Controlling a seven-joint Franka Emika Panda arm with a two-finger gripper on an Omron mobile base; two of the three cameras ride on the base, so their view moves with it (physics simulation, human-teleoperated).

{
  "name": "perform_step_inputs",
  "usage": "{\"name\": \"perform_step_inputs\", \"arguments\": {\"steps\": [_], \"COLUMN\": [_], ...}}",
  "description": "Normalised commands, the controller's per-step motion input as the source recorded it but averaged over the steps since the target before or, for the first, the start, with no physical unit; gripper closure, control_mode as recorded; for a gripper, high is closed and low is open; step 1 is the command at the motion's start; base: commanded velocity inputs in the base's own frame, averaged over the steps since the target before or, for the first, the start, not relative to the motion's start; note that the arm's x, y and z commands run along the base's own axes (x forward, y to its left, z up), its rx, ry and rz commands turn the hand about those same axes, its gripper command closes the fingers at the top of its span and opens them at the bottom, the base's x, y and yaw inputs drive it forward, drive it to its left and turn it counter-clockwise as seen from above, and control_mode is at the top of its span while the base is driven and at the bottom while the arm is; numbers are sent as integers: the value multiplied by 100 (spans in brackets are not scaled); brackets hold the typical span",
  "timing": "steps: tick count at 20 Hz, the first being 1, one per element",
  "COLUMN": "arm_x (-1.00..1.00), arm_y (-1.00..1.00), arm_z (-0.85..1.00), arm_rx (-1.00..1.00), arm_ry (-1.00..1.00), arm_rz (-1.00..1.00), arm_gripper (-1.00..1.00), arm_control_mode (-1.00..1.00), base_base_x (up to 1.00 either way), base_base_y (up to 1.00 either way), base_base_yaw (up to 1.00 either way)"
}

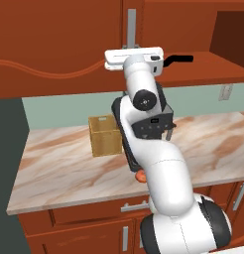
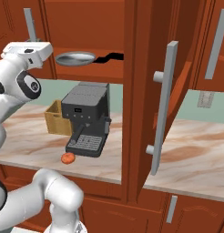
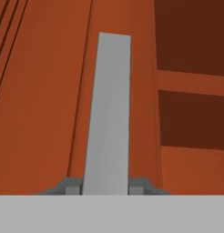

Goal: Pick the pan from the cabinet and place it on the stove. Then turn on the stove burner for the pan.

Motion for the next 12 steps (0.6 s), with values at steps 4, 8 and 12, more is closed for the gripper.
{"name": "perform_step_inputs", "arguments": {"steps": [4,8,12], "arm_x": [-29,-25,-39], "arm_y": [21,27,28], "arm_z": [17,26,27], "arm_rx": [-3,0,0], "arm_ry": [0,2,0], "arm_rz": [0,0,0], "arm_gripper": [100,100,100], "arm_control_mode": [-100,-100,-100], "base_base_x": [0,0,0], "base_base_y": [0,0,0], "base_base_yaw": [0,0,0]}}
